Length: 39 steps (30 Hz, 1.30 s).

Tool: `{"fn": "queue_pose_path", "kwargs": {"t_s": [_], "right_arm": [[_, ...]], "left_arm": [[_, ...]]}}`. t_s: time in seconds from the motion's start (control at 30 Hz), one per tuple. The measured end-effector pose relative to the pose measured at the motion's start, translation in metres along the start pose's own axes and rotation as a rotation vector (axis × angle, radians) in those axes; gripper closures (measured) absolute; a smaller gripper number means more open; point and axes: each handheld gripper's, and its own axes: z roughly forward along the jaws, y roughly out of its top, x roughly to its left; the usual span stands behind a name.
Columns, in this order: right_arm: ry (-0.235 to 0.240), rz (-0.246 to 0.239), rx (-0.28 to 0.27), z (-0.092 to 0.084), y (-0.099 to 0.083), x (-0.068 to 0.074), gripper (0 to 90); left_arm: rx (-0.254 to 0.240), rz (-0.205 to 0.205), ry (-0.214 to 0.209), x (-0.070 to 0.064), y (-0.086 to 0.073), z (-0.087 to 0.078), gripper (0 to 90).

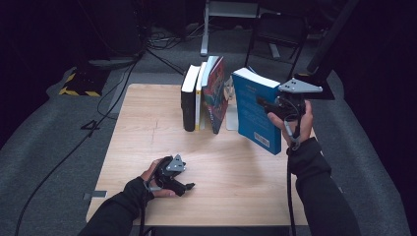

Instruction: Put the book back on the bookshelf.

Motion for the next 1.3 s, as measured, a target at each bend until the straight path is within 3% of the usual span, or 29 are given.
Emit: {"fn": "queue_pose_path", "kwargs": {"t_s": [0.8,1.3], "right_arm": [[-0.059,0.064,0.002,0.069,0.025,-0.012,60.8],[-0.116,0.101,-0.006,0.104,0.020,-0.022,60.7]], "left_arm": [[0.000,-0.003,0.003,0.000,-0.001,-0.001,15.1],[0.001,-0.004,0.003,0.000,0.000,-0.001,15.1]]}}
